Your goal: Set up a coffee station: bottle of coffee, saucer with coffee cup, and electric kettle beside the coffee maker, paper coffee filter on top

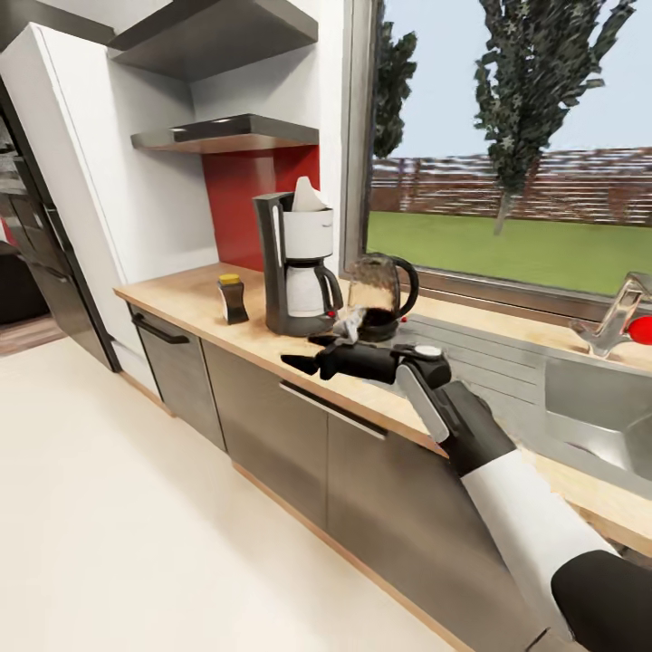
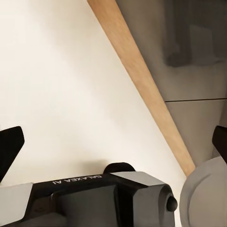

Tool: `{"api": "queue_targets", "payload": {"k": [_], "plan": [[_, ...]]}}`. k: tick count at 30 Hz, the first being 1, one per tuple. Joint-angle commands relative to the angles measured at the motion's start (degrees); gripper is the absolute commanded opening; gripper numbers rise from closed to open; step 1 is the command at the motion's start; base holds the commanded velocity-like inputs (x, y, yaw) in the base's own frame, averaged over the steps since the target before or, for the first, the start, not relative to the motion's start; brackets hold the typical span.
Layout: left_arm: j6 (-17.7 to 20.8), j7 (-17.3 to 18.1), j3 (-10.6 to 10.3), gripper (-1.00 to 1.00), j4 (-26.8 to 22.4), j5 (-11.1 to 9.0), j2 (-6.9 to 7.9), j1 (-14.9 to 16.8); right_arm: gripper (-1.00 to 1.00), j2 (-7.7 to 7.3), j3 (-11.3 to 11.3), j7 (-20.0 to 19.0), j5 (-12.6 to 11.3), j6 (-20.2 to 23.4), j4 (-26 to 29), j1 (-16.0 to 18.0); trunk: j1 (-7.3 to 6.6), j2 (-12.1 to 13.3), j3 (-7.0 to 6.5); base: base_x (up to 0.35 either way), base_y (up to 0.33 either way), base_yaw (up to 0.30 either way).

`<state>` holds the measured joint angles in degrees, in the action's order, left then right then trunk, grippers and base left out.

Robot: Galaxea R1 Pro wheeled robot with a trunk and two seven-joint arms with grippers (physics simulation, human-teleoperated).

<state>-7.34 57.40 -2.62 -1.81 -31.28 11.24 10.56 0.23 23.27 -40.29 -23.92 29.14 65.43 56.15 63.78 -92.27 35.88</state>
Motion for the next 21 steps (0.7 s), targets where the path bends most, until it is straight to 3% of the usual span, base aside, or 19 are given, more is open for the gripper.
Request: {"api": "queue_targets", "payload": {"k": [1, 5, 6, 9, 10, 12, 17, 20, 21], "plan": [[-0.53, 0.07, -0.28, 1.00, 0.05, -0.10, 0.01, 0.03, 1.00, 0.00, 0.10, -1.28, -0.48, 0.38, -0.08, -1.10, -0.01, -0.03, 0.05, 0.000, 0.057, 0.000], [-0.50, 0.08, -0.25, 1.00, 0.05, -0.10, 0.01, 0.02, 1.00, -0.06, 0.23, -4.84, -0.38, -0.02, -0.07, -6.20, -0.01, -0.03, 0.05, 0.000, 0.027, 0.000], [-0.53, 0.08, -0.23, 1.00, 0.05, -0.10, 0.01, 0.05, 1.00, -0.38, 0.22, -8.39, -0.27, -1.45, -0.07, -11.76, -0.01, -0.03, 0.05, 0.000, 0.004, 0.000], [-0.50, 0.08, -0.22, 1.00, 0.05, -0.10, 0.01, 0.04, 1.00, -0.80, 0.20, -11.08, 0.00, -3.53, -0.16, -15.54, -0.01, -0.03, 0.05, 0.000, 0.002, 0.000], [-0.52, 0.12, -0.21, 1.00, 0.05, -0.10, 0.01, 0.05, 1.00, -1.79, 0.20, -12.74, 0.18, -5.66, -0.19, -19.76, -0.01, -0.03, 0.05, 0.000, 0.000, 0.000], [-0.50, 0.11, -0.20, 1.00, 0.10, -0.10, 0.03, 0.03, 1.00, -3.58, 0.19, -13.52, 0.29, -7.16, -0.24, -23.84, -0.01, -0.03, 0.05, 0.000, 0.000, 0.000], [-0.49, 0.07, -0.18, 1.00, 0.12, -0.14, 0.07, 0.02, 1.00, -5.45, 0.16, -14.74, 0.39, -9.45, -0.52, -28.20, -0.01, -0.03, 0.05, 0.000, 0.000, 0.000], [-0.49, 0.01, -0.15, 1.00, 0.13, -0.16, 0.09, 0.05, 1.00, -9.10, 0.18, -16.80, 0.42, -14.10, -3.41, -33.45, -0.01, -0.03, 0.05, 0.000, 0.000, 0.000], [-0.49, 0.01, -0.15, 1.00, 0.13, -0.17, 0.09, 0.06, 1.00, -9.47, 0.19, -17.05, 0.43, -14.90, -4.32, -34.10, -0.01, -0.03, 0.05, 0.000, 0.000, 0.000]]}}
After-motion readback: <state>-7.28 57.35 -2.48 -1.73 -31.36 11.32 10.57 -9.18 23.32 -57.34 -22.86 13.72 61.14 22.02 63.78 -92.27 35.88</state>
